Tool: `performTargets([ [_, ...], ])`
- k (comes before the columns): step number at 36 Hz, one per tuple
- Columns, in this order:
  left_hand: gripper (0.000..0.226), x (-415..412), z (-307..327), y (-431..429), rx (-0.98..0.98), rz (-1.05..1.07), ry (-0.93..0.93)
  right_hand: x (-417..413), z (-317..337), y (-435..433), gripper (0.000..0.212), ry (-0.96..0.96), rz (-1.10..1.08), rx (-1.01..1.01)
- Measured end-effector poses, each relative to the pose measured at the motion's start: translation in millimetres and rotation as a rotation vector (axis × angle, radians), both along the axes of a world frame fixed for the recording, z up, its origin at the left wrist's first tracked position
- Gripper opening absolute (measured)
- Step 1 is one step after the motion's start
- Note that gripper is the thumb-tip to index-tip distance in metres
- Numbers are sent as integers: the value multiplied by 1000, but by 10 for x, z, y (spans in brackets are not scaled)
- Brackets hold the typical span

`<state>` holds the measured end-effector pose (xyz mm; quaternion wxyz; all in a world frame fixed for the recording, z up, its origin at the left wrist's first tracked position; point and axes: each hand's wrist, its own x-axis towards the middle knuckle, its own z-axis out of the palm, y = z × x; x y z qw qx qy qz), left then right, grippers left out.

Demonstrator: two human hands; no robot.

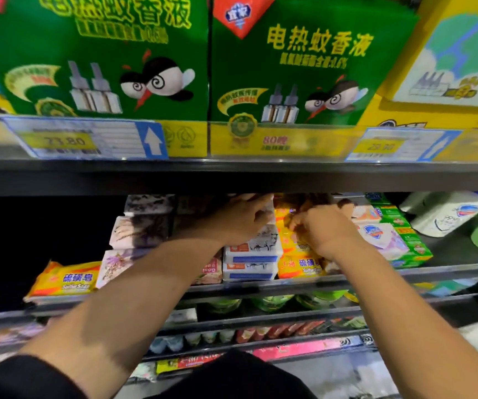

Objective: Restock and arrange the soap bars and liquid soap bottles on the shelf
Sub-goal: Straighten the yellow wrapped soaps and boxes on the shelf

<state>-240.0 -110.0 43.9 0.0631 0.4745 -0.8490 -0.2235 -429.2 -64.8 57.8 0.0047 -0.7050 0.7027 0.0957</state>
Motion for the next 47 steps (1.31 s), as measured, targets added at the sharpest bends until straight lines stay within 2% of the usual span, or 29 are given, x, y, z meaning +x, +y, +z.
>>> performTargets([
  [4,53,-1,30,43,14,5,25,-11,18,6,34,-29,3,-24],
  [8,53,4,21,55,5,17,46,37,4,35,33,34,11,2],
  [14,43,61,88,70,6,5,84,-38,109,114,22,-162,-50,-100],
  [17,44,151,131,117,5,15,39,12,265,202,30,-233,-80,-124],
  [21,52,361,180,258,-57,29,-81,182,439,287,52,-212,-153,-111],
  [24,52,578,186,371,-76,49,-118,373,499,281,54,-210,-134,-88],
  [28,51,956,172,409,-114,147,-80,703,470,255,46,-368,48,-240],
  [33,43,1627,92,465,-196,287,71,1145,375,81,33,-337,220,-131],
  [35,56,1914,-14,499,-220,336,117,1396,325,5,14,-449,333,-234],
  [37,62,2200,-138,518,-197,415,121,1635,296,-52,6,-431,422,-295],
  [40,55,2649,-329,577,-104,546,59,1977,272,-75,32,-335,439,-195],
  [42,58,2930,-484,625,-7,562,-46,2234,243,-107,43,-360,406,-102],
  [44,67,3107,-574,687,82,560,-123,2440,54,-146,50,-322,541,-142],
  [47,82,3214,-650,759,91,572,-48,2615,-354,-165,54,-181,532,-154],
])
